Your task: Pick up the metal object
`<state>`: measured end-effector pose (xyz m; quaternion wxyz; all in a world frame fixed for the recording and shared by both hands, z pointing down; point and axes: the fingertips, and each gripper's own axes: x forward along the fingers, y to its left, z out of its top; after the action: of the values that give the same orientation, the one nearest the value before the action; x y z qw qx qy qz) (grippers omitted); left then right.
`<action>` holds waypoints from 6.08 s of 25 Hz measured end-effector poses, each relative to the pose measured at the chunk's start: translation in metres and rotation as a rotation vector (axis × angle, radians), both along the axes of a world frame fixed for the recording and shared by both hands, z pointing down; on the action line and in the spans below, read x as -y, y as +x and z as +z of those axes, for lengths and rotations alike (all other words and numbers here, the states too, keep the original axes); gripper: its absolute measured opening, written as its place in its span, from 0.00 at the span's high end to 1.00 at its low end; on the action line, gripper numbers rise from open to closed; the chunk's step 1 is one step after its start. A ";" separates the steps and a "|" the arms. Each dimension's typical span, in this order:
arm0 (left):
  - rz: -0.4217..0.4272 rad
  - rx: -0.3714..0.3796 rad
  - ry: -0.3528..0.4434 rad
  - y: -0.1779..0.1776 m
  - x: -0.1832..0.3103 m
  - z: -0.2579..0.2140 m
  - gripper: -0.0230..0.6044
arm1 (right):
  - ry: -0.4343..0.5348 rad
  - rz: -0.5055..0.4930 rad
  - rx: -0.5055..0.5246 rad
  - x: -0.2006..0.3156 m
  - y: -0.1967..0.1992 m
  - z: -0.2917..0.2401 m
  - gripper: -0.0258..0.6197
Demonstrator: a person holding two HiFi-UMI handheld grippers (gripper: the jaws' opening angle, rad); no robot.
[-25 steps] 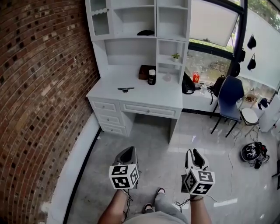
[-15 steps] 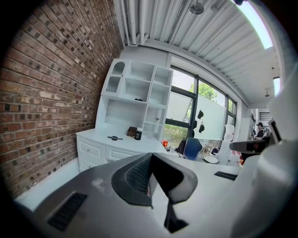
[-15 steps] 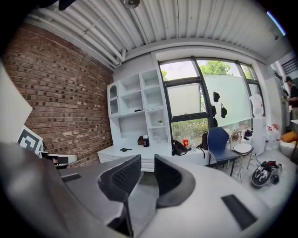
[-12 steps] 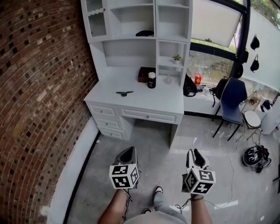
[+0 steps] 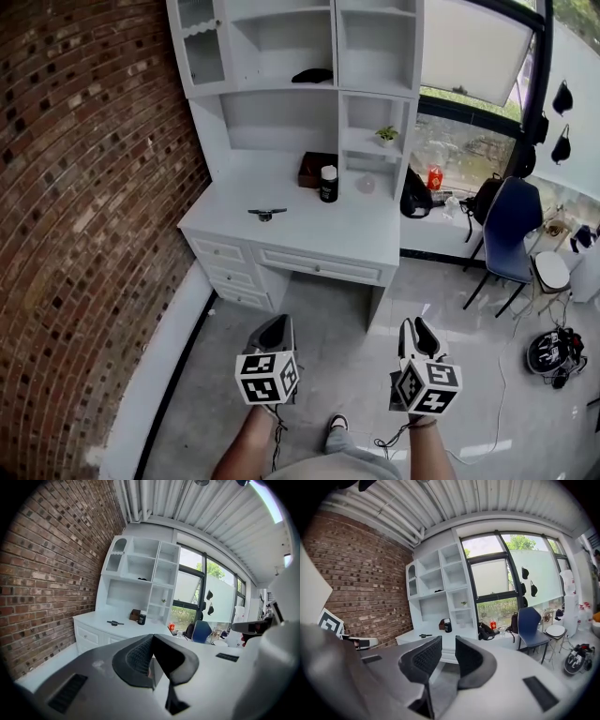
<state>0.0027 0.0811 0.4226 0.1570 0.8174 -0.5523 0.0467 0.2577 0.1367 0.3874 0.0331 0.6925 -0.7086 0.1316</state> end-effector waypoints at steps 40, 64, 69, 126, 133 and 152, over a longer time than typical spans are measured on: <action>-0.048 -0.001 -0.011 0.062 0.246 0.010 0.94 | -0.028 -0.103 0.011 0.261 0.059 0.017 0.82; 0.035 -0.014 -0.007 0.084 0.505 -0.006 0.94 | -0.023 -0.020 0.008 0.489 0.075 -0.004 0.82; 0.027 -0.014 -0.028 0.083 0.534 0.005 0.94 | -0.054 -0.027 0.017 0.517 0.072 0.006 0.82; -0.949 -0.102 -0.259 -0.222 0.328 0.114 0.94 | -0.196 -1.019 -0.221 0.604 -0.279 0.078 0.81; -0.960 -0.137 -0.319 -0.240 0.323 0.170 0.94 | -0.239 -1.061 -0.343 0.611 -0.308 0.127 0.81; -1.029 -0.202 -0.375 -0.280 0.320 0.258 0.94 | -0.151 -1.184 -0.835 0.616 -0.364 0.206 0.81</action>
<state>-0.2771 -0.2387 0.6804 0.3545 0.4008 -0.8446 -0.0171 -0.1061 -0.4792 0.5931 0.4140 0.1816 -0.8817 -0.1350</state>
